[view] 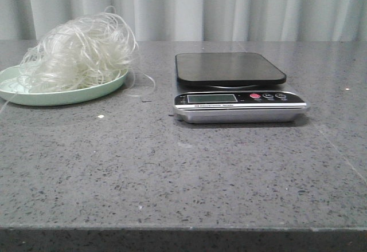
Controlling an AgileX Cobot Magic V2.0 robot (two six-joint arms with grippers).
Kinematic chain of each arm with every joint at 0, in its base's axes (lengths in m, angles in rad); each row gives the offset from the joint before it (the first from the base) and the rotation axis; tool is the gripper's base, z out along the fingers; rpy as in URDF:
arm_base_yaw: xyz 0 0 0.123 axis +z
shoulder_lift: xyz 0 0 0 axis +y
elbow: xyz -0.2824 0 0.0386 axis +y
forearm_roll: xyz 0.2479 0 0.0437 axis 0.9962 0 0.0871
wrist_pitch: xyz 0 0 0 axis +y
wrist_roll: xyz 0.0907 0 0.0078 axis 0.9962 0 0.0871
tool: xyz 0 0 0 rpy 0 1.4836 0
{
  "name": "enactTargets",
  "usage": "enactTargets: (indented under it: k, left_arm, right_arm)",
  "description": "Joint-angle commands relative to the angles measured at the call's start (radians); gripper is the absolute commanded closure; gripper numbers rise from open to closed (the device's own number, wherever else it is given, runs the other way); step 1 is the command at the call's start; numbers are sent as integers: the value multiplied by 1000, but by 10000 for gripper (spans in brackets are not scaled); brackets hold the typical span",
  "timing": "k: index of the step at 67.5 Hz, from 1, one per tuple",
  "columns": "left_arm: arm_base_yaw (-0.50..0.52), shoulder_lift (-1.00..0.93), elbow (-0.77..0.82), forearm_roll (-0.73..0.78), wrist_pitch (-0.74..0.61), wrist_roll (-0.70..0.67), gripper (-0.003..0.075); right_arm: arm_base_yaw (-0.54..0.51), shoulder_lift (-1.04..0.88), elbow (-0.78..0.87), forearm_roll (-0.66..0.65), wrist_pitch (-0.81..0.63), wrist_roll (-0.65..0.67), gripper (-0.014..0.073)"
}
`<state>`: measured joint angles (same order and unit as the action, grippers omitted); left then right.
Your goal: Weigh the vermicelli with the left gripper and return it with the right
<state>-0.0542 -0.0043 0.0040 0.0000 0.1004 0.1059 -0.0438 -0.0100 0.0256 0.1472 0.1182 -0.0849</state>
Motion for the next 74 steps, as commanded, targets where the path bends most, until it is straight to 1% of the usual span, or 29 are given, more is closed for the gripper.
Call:
enactTargets:
  k: [1,74]
  left_arm:
    - [4,-19,5,-12,-75,-10,584]
    - [4,-19,5,-12,-75,-10,584]
  right_arm:
    - [-7,-13,-5,-23,-95,-4,442]
    - [-7,-16,-5,-34,-99,-4,442]
